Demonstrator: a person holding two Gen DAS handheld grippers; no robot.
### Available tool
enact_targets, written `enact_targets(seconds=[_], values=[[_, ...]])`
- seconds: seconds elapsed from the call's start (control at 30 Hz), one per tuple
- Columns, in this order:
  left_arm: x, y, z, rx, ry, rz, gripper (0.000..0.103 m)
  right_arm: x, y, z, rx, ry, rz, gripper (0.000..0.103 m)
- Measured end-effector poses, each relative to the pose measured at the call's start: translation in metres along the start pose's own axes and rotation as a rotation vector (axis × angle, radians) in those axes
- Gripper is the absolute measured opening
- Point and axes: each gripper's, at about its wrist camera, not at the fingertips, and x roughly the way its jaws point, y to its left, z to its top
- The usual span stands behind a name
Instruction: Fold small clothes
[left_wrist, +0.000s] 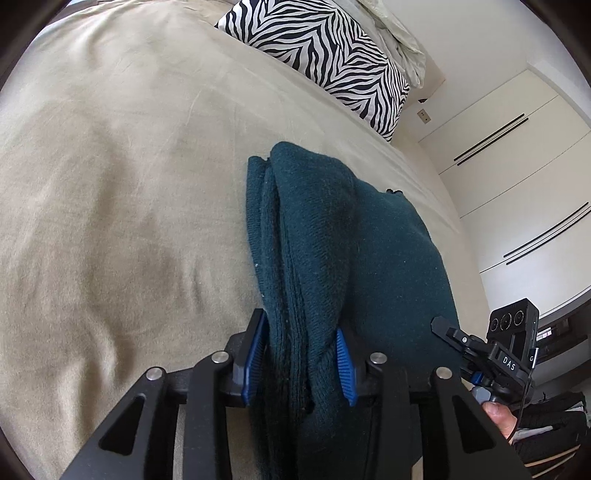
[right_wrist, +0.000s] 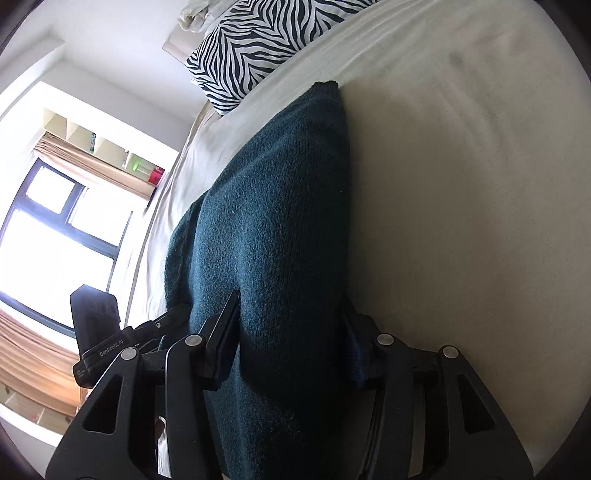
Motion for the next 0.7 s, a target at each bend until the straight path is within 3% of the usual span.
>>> enact_targets(seconds=[0.17, 0.23, 0.3, 0.37, 0.43, 0.57, 0.67, 0.7], values=[[-0.052, -0.003, -0.017, 0.05, -0.098, 0.069, 0.045, -0.04, -0.005, -0.015, 0.07, -0.078, -0.046, 0.049], [-0.08, -0.014, -0.031, 0.125, -0.163, 0.119, 0.057, -0.067, 0.002, -0.032, 0.066, -0.139, -0.085, 0.049], [-0.11, -0.03, -0.05, 0.204, -0.26, 0.21, 0.086, -0.097, 0.014, -0.044, 0.03, -0.208, -0.109, 0.05], [-0.145, -0.049, -0.074, 0.269, -0.398, 0.297, 0.102, -0.127, 0.034, -0.062, -0.021, -0.28, -0.144, 0.05], [-0.175, -0.071, -0.098, 0.341, -0.521, 0.345, 0.103, -0.162, 0.058, -0.081, -0.114, -0.359, -0.206, 0.054], [-0.211, -0.121, -0.136, 0.45, -0.646, 0.538, 0.103, -0.217, 0.122, -0.131, -0.333, -0.545, -0.329, 0.082], [-0.242, -0.148, -0.164, 0.514, -0.741, 0.579, 0.103, -0.253, 0.16, -0.164, -0.454, -0.678, -0.349, 0.102], [-0.253, -0.153, -0.173, 0.512, -0.746, 0.59, 0.103, -0.264, 0.171, -0.175, -0.491, -0.702, -0.366, 0.103]])
